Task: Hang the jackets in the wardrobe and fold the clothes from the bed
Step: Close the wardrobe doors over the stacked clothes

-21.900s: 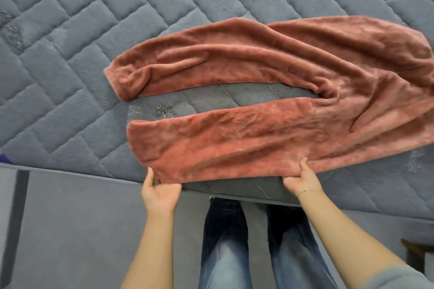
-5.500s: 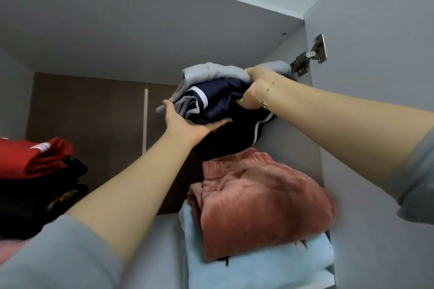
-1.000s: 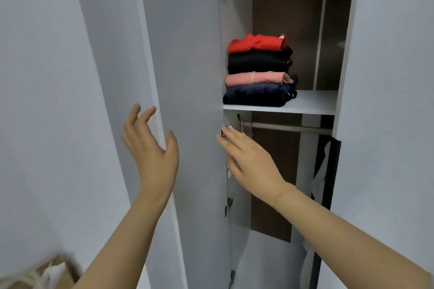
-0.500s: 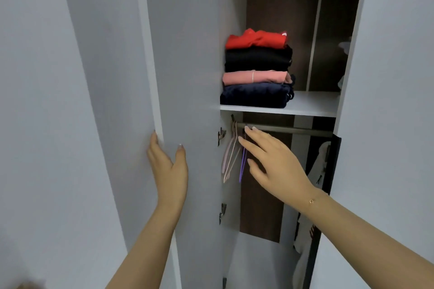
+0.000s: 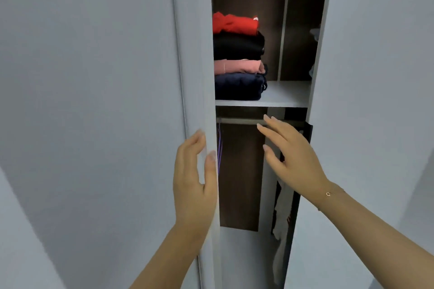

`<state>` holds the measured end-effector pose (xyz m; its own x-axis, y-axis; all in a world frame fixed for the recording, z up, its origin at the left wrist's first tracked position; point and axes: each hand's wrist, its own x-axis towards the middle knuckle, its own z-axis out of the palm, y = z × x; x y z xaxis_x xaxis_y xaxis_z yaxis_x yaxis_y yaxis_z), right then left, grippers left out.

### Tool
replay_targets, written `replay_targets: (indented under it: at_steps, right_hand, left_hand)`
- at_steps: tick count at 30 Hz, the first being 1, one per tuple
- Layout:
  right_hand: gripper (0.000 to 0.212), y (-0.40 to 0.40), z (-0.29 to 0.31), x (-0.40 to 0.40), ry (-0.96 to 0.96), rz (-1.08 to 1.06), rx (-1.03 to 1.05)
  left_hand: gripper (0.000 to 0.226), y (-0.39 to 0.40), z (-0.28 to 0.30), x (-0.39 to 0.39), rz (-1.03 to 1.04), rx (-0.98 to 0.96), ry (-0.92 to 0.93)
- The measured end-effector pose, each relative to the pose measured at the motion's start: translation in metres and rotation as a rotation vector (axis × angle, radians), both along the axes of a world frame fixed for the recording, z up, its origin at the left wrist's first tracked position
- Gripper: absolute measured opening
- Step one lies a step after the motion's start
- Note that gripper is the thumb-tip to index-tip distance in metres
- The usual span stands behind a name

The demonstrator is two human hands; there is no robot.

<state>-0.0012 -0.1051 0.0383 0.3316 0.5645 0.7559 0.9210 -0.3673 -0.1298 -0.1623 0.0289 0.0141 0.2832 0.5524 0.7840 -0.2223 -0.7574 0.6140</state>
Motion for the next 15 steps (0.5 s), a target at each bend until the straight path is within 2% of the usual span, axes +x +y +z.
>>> replay_targets:
  at_steps: [6,9,13,15]
  right_hand:
    - [0.045,-0.039,0.003,0.058,0.008,-0.110,0.000]
    - [0.047,-0.053,0.000,0.096,-0.020,-0.155,0.009]
    - [0.053,-0.068,-0.008,0.157,-0.062,-0.219,0.020]
    - [0.055,-0.069,-0.009,0.188,-0.074,-0.254,0.020]
  left_hand:
    - [0.048,-0.021,-0.012,0.092,-0.067,0.260,-0.016]
    - [0.054,-0.032,-0.015,0.149,-0.065,0.336,0.045]
    - [0.058,-0.041,-0.020,0.228,0.091,0.460,0.199]
    - [0.059,-0.038,-0.021,0.263,0.162,0.486,0.180]
